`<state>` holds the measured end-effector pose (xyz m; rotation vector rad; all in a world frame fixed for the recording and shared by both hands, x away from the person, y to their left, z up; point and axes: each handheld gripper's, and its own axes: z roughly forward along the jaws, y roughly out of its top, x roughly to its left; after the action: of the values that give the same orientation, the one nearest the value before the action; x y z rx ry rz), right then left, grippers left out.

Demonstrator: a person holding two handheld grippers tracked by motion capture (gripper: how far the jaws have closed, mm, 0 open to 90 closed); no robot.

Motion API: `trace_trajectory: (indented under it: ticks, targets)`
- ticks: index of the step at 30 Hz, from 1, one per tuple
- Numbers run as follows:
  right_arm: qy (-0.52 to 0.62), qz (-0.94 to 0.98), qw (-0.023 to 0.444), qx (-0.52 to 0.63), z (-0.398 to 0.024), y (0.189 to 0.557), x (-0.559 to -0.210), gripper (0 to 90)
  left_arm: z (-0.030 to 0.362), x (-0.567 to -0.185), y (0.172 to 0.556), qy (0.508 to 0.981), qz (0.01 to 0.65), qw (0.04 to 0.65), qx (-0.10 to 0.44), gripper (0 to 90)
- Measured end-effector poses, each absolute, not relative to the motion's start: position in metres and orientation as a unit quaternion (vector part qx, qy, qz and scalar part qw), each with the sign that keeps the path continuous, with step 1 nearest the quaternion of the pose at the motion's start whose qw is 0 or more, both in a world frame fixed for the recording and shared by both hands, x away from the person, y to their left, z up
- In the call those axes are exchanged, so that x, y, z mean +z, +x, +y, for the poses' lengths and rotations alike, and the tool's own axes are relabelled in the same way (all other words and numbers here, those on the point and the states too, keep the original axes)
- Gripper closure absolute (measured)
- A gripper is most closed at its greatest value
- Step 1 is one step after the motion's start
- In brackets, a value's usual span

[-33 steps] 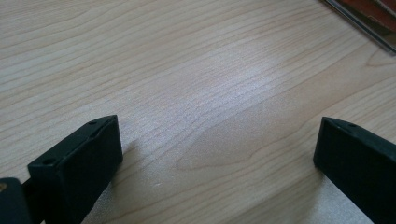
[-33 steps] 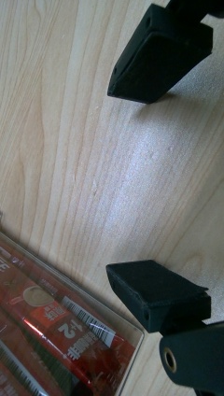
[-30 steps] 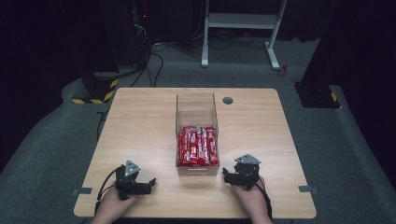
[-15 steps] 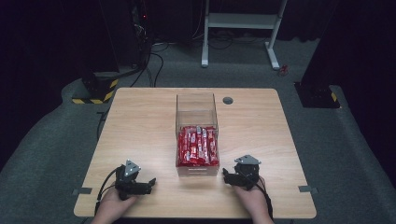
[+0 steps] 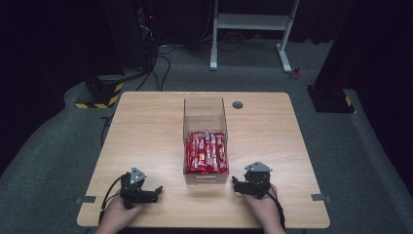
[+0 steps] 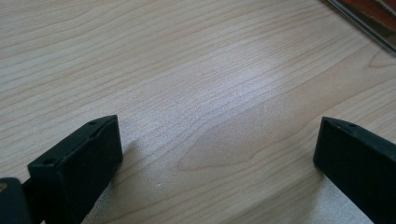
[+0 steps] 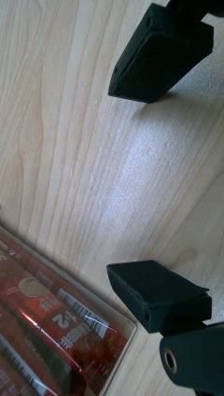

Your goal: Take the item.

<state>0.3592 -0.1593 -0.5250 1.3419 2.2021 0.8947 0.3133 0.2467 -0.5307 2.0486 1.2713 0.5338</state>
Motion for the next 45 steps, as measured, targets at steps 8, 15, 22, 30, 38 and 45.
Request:
trace_trajectory:
  ticks: [8,15,22,30,38,45]
  targets:
    - [0.474,0.791,0.21,0.324,-0.16,0.359,-0.521,13.5,0.247,-0.531,0.313,0.783,0.486,0.33,0.204,1.5]
    - [0.469,0.788,0.215,0.336,-0.159,0.359,-0.516,13.6,0.247,-0.531,0.313,0.783,0.486,0.33,0.204,1.5]
    - [0.463,0.784,0.217,0.35,-0.159,0.357,-0.513,13.8,0.247,-0.531,0.313,0.783,0.486,0.33,0.204,1.5]
    - [0.457,0.779,0.221,0.367,-0.16,0.355,-0.505,13.8,0.247,-0.531,0.313,0.783,0.487,0.33,0.204,1.5]
    - [0.45,0.777,0.228,0.376,-0.16,0.353,-0.499,13.8,0.247,-0.531,0.313,0.783,0.486,0.329,0.205,1.6]
    - [0.448,0.773,0.232,0.384,-0.162,0.352,-0.495,13.9,0.247,-0.531,0.313,0.783,0.486,0.329,0.205,1.6]
